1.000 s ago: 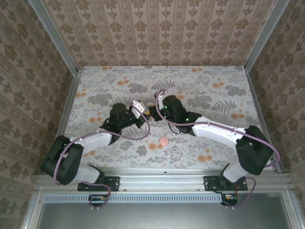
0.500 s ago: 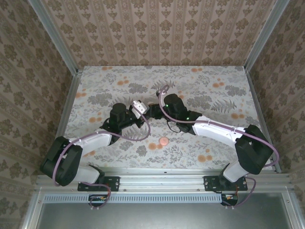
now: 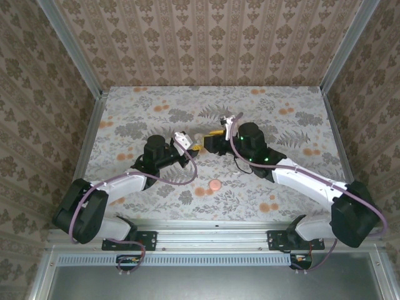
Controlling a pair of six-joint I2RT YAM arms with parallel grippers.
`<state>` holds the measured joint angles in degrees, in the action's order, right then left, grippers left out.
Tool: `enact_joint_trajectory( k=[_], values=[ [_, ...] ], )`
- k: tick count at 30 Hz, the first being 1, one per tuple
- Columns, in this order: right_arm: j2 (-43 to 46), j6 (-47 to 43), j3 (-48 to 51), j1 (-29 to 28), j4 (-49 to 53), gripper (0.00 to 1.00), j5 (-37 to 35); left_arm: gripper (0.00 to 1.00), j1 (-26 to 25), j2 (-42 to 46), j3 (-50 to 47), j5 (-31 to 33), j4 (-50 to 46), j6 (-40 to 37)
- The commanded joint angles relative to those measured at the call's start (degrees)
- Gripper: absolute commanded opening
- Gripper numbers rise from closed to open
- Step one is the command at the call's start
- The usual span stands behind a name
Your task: Insert wireless bluetooth earbuds into charging case
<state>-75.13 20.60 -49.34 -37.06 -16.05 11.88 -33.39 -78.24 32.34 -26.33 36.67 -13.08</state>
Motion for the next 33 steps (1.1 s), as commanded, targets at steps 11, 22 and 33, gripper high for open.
enact_joint_trajectory(
  k=[11, 22, 33],
  values=[
    [2.67, -37.37, 5.14, 3.98, 3.19, 0.49, 14.81, 0.14, -0.14, 1.07, 1.32, -11.88, 1.7, -3.47],
    [2.56, -47.08, 5.01, 5.24, 8.07, 0.47, 18.01, 0.13, -0.28, 2.45, 1.7, -12.79, -4.28, -10.43],
    [1.13, -40.62, 4.78, 5.84, 5.07, 0.47, 17.14, 0.13, -0.11, 2.92, 0.97, -6.87, -3.56, -5.79]
  ],
)
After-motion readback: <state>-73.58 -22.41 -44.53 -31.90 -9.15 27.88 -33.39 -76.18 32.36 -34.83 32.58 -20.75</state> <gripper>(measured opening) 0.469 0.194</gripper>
